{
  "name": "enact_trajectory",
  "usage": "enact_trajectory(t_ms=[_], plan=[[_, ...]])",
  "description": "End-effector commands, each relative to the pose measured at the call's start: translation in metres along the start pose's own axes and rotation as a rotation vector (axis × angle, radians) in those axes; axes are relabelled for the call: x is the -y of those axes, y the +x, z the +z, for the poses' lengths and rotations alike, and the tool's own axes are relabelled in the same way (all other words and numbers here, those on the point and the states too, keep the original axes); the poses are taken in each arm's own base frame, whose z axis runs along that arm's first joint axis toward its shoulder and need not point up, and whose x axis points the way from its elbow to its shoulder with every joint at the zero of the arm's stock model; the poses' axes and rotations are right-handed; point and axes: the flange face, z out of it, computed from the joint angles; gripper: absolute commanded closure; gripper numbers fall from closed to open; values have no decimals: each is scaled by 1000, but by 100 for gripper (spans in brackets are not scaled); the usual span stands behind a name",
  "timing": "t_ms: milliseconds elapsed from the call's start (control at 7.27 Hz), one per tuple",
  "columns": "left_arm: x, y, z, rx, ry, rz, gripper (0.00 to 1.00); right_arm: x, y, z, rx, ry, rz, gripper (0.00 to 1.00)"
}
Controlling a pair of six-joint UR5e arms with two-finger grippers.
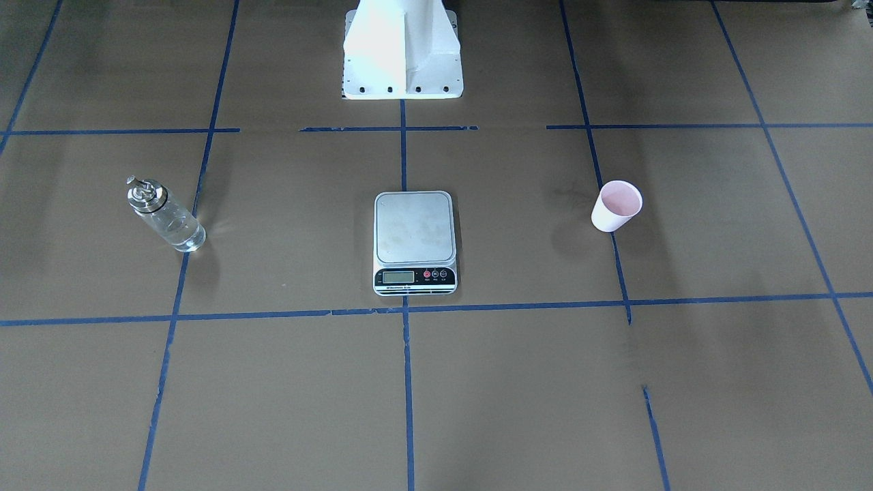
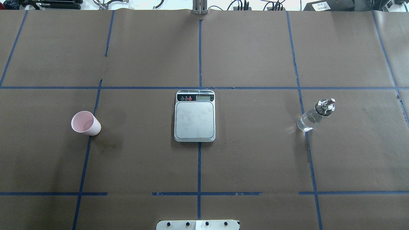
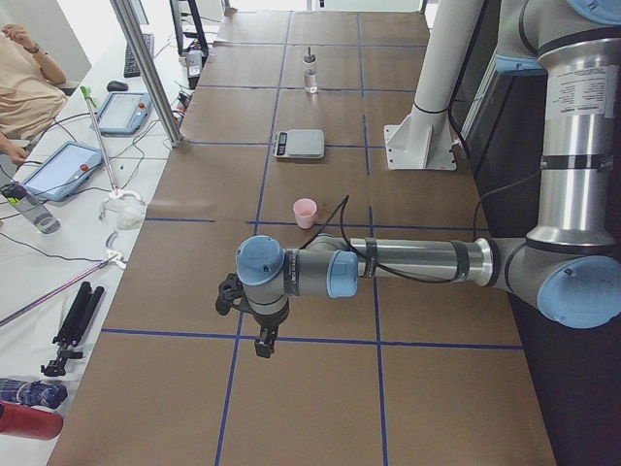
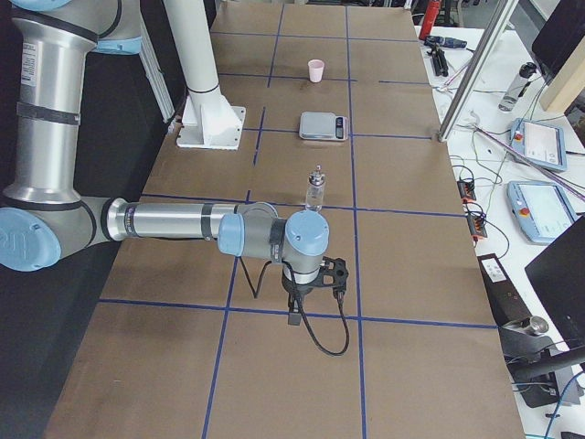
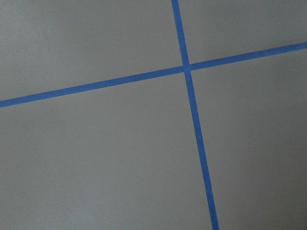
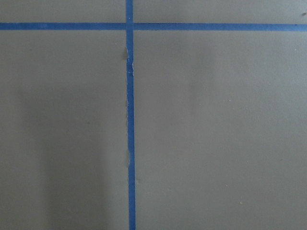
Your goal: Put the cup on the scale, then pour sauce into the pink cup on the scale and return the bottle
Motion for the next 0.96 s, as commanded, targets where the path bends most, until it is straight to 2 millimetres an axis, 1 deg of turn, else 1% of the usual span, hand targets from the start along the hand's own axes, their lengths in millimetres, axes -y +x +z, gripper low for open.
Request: enact_trajectory(t_ms=[0,138,275,413,550,688,825], plan=[[3,6,-7,-2,17,17,0,1,-1,-1,0,3,-6,0],[3,5,-6,-4,17,19,0,4,-4,-3,1,8,-13,0],[4,5,-2,2,9,21,0,6,-9,-1,0,1,-21,0],[6,7,-2,8,15,34,0,17,-25,3,0,-7,-53,0],[9,12,-7,5,30,44,0,27,-35,-6,5,11,-68,0],[17,24,-18,-12,56,65,0,47,-51,-23,5,49,-99,0],[49,47,-46,-14,149,142,0,82,-82,-57,7,124,-165,0]])
